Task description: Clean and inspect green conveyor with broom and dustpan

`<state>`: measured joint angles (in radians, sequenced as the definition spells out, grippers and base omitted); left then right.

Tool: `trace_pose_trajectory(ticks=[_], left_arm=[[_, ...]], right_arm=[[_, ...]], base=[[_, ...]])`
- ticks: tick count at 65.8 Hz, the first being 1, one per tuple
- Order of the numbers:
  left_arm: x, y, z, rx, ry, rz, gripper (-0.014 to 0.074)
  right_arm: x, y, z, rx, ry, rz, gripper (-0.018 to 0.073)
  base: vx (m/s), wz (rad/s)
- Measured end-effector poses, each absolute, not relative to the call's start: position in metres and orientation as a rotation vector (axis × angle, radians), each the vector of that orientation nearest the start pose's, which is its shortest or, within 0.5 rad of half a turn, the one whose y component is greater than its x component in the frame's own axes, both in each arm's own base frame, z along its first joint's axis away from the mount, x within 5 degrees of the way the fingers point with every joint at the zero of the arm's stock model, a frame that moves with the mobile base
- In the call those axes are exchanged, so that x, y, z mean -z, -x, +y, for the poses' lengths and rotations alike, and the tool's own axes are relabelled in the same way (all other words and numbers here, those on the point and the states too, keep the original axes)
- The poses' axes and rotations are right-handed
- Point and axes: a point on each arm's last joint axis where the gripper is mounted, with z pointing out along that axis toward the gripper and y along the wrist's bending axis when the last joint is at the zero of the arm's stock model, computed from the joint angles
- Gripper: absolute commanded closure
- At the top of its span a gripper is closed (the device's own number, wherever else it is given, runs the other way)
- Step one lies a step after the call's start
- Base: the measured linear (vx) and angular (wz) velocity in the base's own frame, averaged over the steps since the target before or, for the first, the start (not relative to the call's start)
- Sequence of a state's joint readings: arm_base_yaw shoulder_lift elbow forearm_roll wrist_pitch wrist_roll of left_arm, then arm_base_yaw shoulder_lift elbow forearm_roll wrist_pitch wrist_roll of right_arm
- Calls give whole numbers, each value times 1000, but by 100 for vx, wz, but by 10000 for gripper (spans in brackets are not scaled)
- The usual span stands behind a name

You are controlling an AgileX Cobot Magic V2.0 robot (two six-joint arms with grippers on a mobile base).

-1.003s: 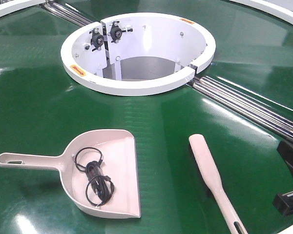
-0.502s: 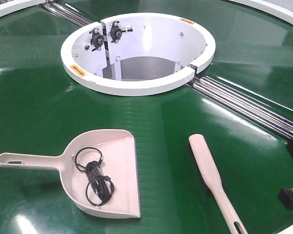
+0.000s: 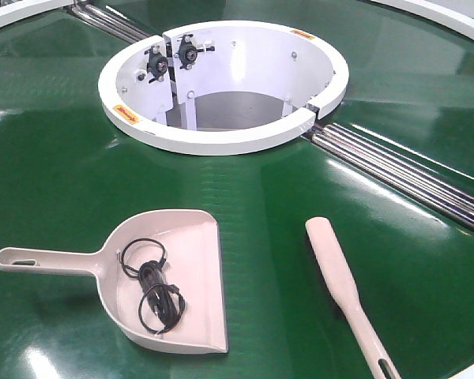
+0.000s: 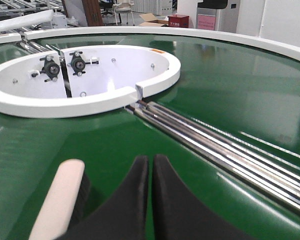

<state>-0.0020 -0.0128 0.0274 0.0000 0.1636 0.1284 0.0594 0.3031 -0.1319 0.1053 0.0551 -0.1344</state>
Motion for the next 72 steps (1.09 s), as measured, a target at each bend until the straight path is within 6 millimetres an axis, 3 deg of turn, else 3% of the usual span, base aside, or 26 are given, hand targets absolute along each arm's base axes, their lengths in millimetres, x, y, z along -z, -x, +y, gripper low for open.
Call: trace_pose_trajectory(ticks=[12,19,72], left_arm=[[-190,-56,0,-96,-108,1659,619],[-190,-56,0,-96,-108,1660,619],[-189,-56,0,-96,-109,1666,619]], right_arm=[[-196,-65,4,-28,78,1660,565],[-197,-58,4,-30,77,1587,565],[-194,-57,4,-32,80,1608,565]], base=[[0,0],[0,0],[0,0]])
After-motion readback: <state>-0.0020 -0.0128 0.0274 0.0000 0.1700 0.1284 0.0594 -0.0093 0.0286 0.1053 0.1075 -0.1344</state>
